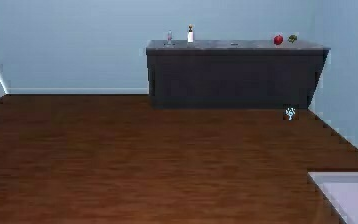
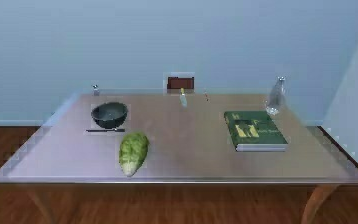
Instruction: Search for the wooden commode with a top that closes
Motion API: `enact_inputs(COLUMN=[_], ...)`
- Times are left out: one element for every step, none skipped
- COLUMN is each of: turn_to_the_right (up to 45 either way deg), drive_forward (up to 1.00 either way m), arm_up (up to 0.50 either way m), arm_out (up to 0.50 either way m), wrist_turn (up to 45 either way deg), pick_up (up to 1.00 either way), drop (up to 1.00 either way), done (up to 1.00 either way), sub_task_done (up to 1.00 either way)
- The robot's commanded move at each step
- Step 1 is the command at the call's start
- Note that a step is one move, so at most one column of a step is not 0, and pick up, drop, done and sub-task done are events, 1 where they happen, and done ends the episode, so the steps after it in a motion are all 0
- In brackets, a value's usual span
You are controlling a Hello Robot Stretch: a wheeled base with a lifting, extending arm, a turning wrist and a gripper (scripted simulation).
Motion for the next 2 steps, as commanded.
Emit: enact_inputs(turn_to_the_right=[-45.0,-45.0], drive_forward=[0.0,0.0], arm_up=[0.0,0.0], arm_out=[0.0,0.0], wrist_turn=[0.0,0.0], pick_up=[0.0,0.0], drop=[0.0,0.0], done=[0.0,0.0], sub_task_done=[0.0,0.0])
